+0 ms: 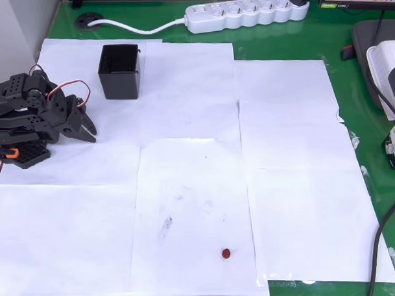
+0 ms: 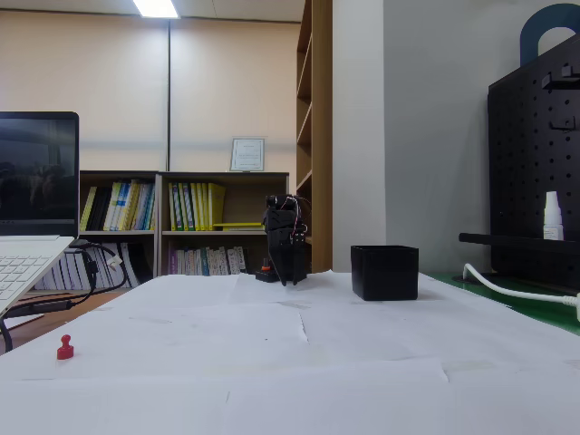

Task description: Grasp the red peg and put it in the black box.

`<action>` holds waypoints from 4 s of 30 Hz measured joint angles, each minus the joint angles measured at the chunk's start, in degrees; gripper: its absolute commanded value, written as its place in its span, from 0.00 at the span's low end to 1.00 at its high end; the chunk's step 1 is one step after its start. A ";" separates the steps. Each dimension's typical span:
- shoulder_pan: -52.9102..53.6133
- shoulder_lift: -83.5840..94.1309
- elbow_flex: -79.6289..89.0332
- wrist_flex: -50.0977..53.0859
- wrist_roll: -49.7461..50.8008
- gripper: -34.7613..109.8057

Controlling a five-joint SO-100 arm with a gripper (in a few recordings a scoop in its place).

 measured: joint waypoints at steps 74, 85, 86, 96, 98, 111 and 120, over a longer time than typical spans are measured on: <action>37.27 138.87 59.85 -136.14 -5.10 0.25; 38.41 148.10 77.70 -128.94 -5.80 0.38; 38.32 148.54 78.75 -128.94 -5.80 0.38; 38.50 151.17 83.50 -127.09 -4.13 0.42; 38.23 151.35 84.55 -125.86 -3.25 0.42; 34.54 154.95 96.24 -114.43 2.64 0.43; 34.37 155.57 99.76 -110.74 1.58 0.43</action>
